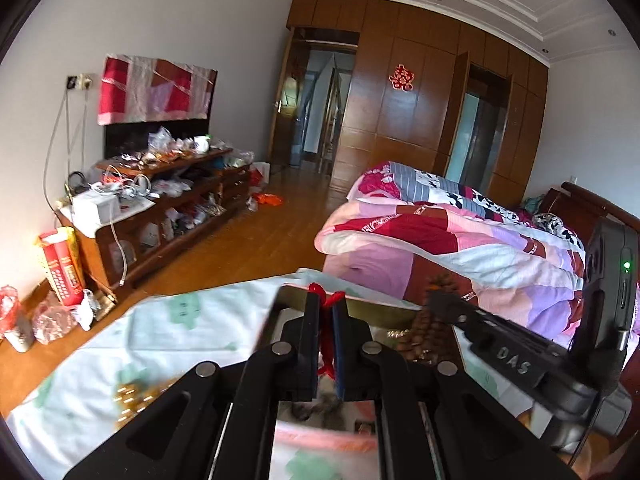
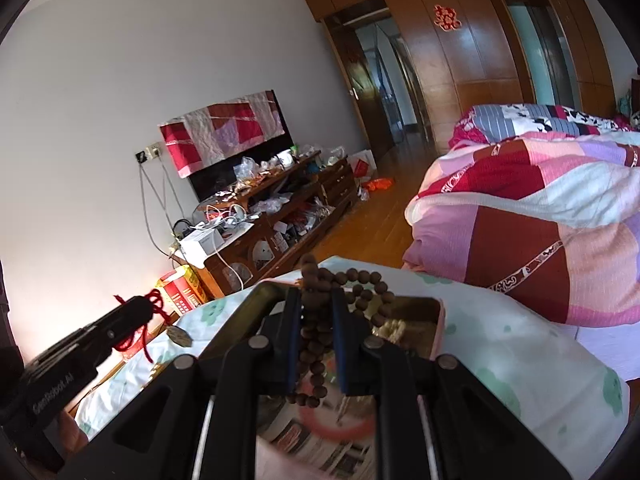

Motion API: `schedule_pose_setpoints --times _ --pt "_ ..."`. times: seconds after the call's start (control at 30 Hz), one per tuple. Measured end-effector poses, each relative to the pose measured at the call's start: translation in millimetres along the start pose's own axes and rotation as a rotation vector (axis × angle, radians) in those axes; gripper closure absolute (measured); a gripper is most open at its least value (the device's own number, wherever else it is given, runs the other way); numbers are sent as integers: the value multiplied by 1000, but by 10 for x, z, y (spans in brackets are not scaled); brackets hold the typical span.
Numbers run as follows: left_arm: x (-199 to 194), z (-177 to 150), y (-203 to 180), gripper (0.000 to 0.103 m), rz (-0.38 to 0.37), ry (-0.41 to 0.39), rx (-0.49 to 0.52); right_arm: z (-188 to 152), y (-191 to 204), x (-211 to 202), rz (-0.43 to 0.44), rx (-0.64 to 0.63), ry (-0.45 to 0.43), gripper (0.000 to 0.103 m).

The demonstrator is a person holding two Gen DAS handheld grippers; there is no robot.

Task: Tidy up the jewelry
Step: 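Carry the red string and wooden bead strand into the tin and open both tools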

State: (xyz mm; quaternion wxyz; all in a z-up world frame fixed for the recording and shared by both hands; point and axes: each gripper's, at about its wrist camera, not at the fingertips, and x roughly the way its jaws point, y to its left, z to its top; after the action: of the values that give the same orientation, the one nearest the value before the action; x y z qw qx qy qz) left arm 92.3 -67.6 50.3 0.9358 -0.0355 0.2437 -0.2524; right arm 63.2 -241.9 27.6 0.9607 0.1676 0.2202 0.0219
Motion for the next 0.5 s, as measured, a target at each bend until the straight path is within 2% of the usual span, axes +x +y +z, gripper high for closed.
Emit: schedule_pose_setpoints --times 0.3,0.5 --pt "663 -168 -110 98 32 123 -4 -54 -198 306 -40 45 54 86" --pt "764 -246 -78 98 100 177 -2 -90 -188 326 -64 35 74 86"
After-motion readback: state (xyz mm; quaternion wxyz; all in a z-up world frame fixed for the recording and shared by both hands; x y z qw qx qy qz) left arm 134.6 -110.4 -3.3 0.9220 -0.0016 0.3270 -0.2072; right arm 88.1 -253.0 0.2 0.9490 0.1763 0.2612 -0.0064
